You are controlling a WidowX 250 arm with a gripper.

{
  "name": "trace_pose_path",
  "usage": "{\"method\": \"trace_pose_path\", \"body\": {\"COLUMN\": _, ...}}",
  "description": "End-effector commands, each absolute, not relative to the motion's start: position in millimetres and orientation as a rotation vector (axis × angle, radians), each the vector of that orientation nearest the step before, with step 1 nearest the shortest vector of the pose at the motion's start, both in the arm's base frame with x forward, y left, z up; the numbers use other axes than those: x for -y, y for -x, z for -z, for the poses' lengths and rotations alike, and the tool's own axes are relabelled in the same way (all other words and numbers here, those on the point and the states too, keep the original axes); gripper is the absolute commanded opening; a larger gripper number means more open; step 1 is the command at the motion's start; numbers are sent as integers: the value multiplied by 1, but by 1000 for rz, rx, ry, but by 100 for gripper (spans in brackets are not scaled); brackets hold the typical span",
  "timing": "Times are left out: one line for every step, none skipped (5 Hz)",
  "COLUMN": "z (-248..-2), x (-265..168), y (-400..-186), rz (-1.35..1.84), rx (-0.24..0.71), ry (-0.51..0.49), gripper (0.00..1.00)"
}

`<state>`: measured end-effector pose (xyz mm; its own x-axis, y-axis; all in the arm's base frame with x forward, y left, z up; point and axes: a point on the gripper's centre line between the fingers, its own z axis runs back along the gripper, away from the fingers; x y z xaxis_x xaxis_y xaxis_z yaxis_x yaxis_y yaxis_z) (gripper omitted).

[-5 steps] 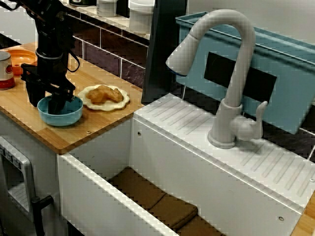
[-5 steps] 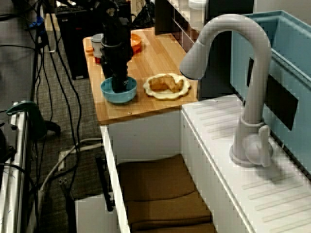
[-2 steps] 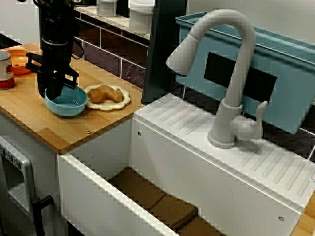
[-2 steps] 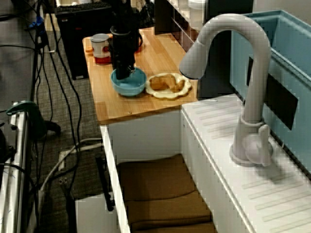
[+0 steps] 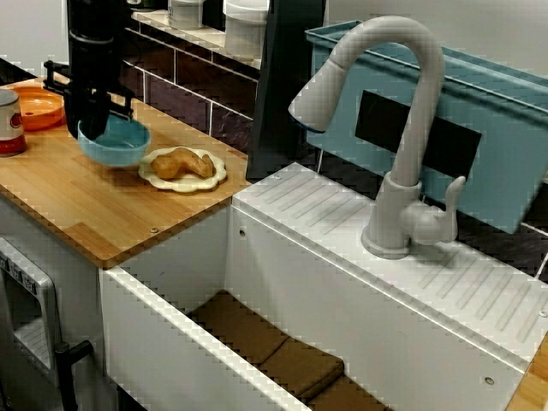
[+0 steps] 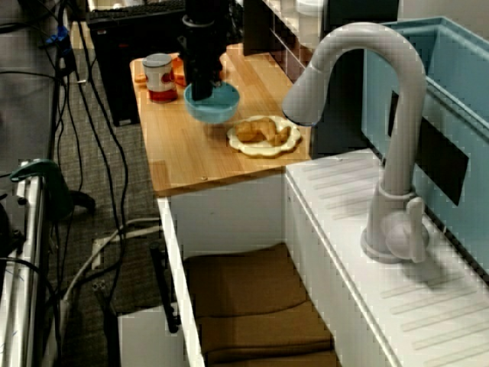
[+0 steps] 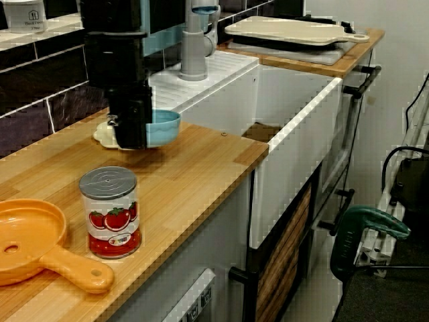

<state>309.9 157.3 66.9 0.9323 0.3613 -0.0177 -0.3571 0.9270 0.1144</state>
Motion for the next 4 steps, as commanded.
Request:
{"method": "trace_pose_path", "body": {"z": -96, "x": -193, "y": -321, "rz": -390, "rx": 88, "ry": -161, "gripper": 0}}
{"method": "trace_pose_path", "body": {"z": -87, "x": -201, "y": -323, "rz": -410, "rx": 101, "ry": -187, "gripper": 0}}
{"method": "trace_pose_path", "body": {"z": -78, "x": -199, "y": -322, "rz": -403, "rx": 105, "ry": -207, "gripper": 0}}
{"method": "trace_pose_path", "body": {"z": -75, "x": -198, "y": -319, "rz": -402, "rx": 107, "ry": -214, "gripper": 0}}
